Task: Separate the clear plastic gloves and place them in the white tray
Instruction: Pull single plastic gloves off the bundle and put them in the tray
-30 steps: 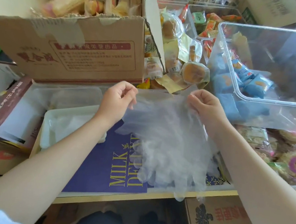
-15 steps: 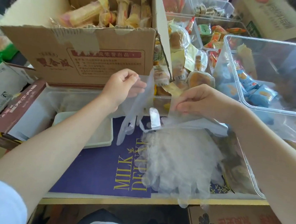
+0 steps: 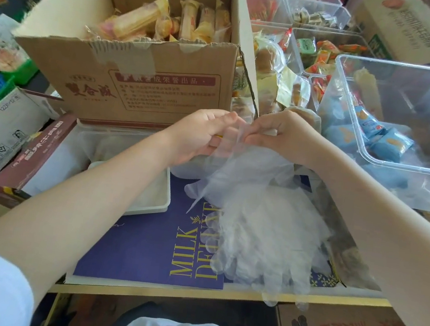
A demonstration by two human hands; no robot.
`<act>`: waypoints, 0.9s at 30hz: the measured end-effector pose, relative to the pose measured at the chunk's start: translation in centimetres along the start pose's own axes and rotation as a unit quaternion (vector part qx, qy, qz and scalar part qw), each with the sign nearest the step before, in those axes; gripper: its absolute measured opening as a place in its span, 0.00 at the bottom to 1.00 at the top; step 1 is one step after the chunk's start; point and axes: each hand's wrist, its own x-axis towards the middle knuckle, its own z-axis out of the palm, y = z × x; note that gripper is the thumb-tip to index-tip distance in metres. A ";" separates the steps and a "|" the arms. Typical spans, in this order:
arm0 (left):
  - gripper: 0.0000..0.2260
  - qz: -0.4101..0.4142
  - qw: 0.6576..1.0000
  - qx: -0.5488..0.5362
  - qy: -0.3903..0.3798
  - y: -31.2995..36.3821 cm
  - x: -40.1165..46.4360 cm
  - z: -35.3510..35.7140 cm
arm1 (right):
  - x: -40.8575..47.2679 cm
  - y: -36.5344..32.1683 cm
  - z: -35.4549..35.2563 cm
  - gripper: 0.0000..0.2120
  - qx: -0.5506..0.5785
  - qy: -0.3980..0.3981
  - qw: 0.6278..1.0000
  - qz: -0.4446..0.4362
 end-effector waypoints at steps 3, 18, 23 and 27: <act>0.24 -0.006 0.999 0.030 0.009 -0.4 -0.3 -0.4 | 0.3 0.0 -0.1 0.06 0.014 0.050 0.998 0.021; 0.15 -0.048 0.998 0.044 -0.003 -1.4 -1.5 -4.2 | 2.1 1.9 -2.4 0.17 0.204 0.157 0.948 0.186; 0.26 -0.047 0.996 0.074 -0.016 -1.7 -1.6 -4.1 | 2.4 1.0 -2.5 0.03 0.184 0.123 0.957 0.190; 0.34 -0.014 0.998 0.067 -0.012 -1.8 -1.9 -3.8 | 2.6 1.6 -2.5 0.08 0.228 0.123 0.944 0.203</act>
